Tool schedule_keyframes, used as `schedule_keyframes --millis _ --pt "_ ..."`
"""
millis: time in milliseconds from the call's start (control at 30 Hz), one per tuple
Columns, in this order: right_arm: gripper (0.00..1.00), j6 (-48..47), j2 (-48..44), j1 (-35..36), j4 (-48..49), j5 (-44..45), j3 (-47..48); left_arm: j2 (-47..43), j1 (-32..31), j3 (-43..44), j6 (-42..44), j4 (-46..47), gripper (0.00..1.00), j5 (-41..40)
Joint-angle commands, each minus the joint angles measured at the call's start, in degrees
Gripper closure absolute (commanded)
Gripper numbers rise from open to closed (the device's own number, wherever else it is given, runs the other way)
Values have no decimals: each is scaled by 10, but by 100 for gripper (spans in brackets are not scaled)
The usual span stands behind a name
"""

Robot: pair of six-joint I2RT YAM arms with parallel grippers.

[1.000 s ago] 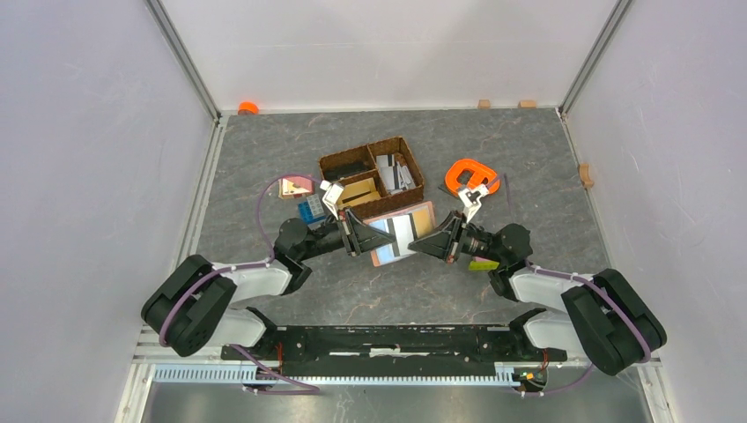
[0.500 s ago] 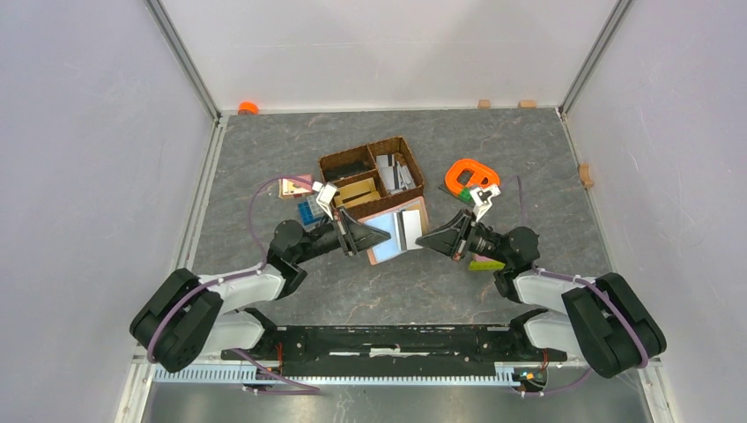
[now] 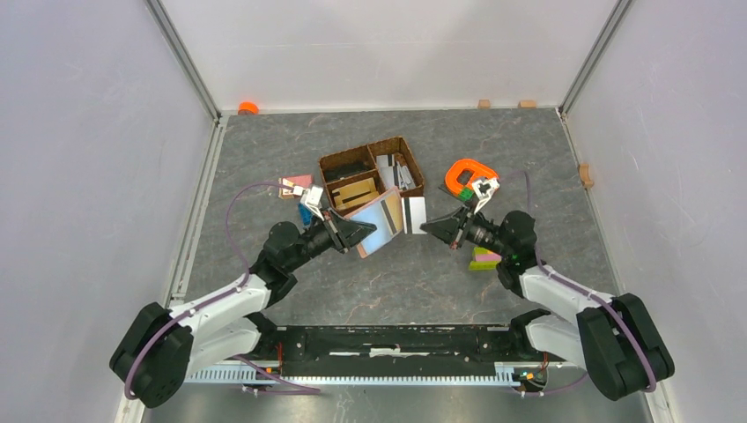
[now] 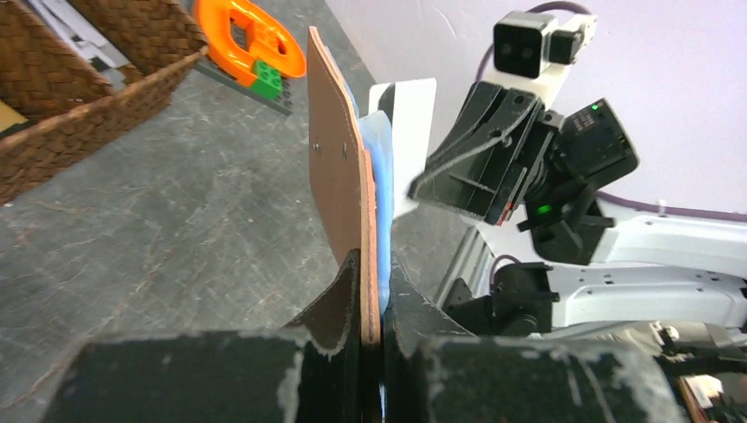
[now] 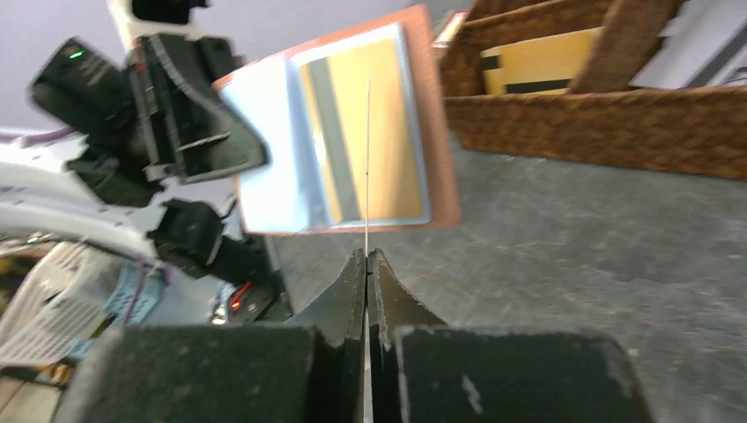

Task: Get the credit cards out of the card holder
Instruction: Remove the credit card from the card holder, then place the credit card in the storage box.

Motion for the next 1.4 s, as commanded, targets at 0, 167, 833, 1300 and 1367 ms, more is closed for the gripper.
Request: schedule_keyframes --millis 0,167,833,1300,1367 --pt "100 -120 7 -2 -178 73 82 -28 3 2 44 -53 98 -65" --pt "100 -156 58 -3 -248 109 159 -74 3 -15 36 -105 98 -148" --pt "100 -227 346 1 -449 208 486 -178 3 -21 31 -200 98 -234" --pt "97 -243 517 38 -569 194 676 -203 3 -25 27 -207 98 -242" --pt "91 -243 521 38 -571 203 678 -209 3 -29 28 -208 98 -248"
